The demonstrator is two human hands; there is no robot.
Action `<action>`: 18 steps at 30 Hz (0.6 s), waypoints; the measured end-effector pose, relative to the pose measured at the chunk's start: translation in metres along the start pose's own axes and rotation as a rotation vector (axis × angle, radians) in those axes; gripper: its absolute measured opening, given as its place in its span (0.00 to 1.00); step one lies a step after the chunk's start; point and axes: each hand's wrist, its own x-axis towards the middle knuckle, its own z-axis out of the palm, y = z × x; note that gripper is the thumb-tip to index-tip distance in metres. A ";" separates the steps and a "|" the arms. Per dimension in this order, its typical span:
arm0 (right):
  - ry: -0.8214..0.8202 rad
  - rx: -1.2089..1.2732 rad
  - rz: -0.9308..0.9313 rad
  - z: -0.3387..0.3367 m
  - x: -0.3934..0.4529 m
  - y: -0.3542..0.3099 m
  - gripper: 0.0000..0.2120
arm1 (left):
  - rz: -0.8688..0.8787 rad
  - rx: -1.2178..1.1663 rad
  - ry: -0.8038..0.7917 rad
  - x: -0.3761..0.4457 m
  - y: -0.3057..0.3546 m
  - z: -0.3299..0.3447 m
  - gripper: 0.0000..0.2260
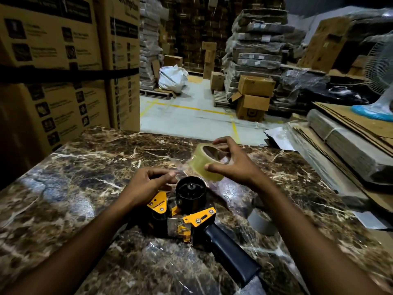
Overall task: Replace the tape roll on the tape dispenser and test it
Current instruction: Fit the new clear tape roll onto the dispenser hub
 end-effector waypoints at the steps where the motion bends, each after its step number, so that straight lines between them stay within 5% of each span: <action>1: -0.032 0.006 -0.021 0.003 -0.003 -0.005 0.32 | -0.012 -0.057 0.001 -0.002 0.001 -0.001 0.08; 10: -0.225 -0.012 -0.121 0.017 -0.014 -0.021 0.36 | -0.099 -0.087 -0.064 -0.012 0.029 -0.003 0.23; 15: -0.283 0.011 -0.160 0.018 -0.020 -0.024 0.36 | -0.117 -0.013 -0.066 -0.013 0.036 0.002 0.14; 18: -0.227 0.031 -0.104 0.023 -0.026 -0.026 0.32 | -0.154 0.005 -0.074 -0.011 0.036 0.002 0.19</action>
